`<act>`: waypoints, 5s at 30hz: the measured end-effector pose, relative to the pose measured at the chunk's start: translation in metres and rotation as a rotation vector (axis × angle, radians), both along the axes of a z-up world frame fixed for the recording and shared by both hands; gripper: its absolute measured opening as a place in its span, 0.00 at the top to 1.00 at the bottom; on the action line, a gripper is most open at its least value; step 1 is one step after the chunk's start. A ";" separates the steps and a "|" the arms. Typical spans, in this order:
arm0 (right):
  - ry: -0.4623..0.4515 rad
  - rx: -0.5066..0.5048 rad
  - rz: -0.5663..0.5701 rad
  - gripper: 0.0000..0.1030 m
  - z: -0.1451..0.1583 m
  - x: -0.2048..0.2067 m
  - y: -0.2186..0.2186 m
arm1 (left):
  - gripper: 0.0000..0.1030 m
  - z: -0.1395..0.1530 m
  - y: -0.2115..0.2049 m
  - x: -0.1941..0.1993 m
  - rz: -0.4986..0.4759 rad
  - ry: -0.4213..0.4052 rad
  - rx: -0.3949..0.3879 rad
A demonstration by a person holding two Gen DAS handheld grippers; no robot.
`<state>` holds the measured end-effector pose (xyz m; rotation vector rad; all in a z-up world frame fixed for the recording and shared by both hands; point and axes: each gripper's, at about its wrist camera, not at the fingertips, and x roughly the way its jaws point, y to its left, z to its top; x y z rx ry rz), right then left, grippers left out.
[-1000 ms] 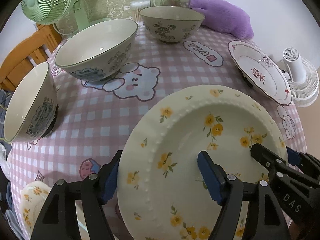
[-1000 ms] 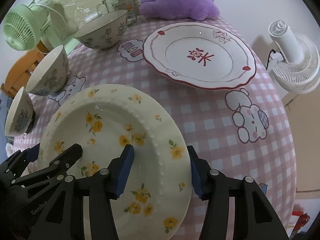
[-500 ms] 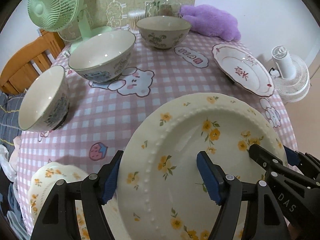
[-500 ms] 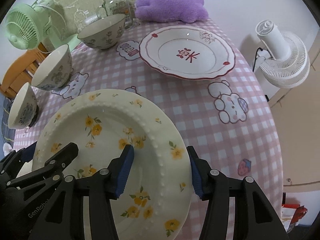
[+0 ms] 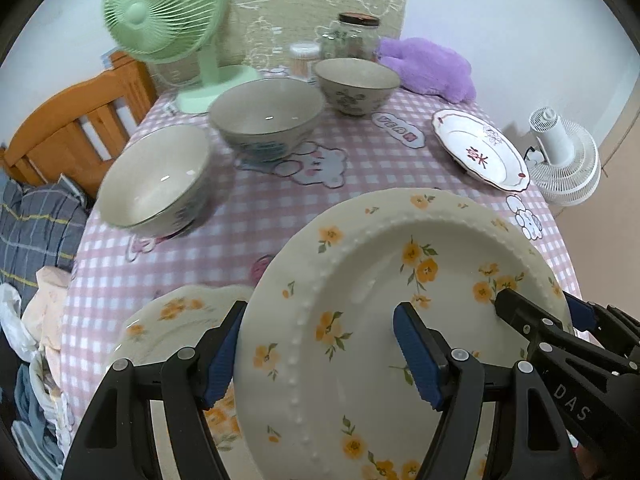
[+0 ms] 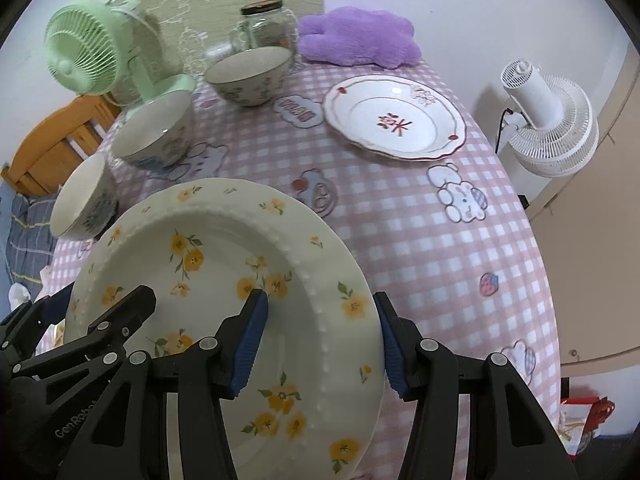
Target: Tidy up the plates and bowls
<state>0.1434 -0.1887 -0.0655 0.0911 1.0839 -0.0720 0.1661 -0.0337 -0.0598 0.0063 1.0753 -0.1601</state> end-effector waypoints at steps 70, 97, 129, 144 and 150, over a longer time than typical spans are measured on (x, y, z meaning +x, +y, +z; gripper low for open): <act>0.098 -0.186 0.158 0.67 -0.038 -0.033 0.133 | 0.17 -0.036 0.110 -0.050 0.041 0.065 0.087; -0.024 -0.089 0.030 0.45 0.010 -0.052 0.156 | 0.12 0.014 0.145 -0.057 -0.027 -0.065 0.043; -0.150 0.059 0.130 0.25 0.054 0.004 -0.034 | 0.07 0.047 -0.021 -0.011 0.105 -0.135 0.019; -0.184 0.022 0.165 0.25 0.047 0.055 -0.133 | 0.07 0.039 -0.121 0.040 0.131 -0.177 0.039; -0.178 0.052 0.134 0.25 0.034 0.089 -0.163 | 0.13 0.029 -0.151 0.076 0.127 -0.170 0.052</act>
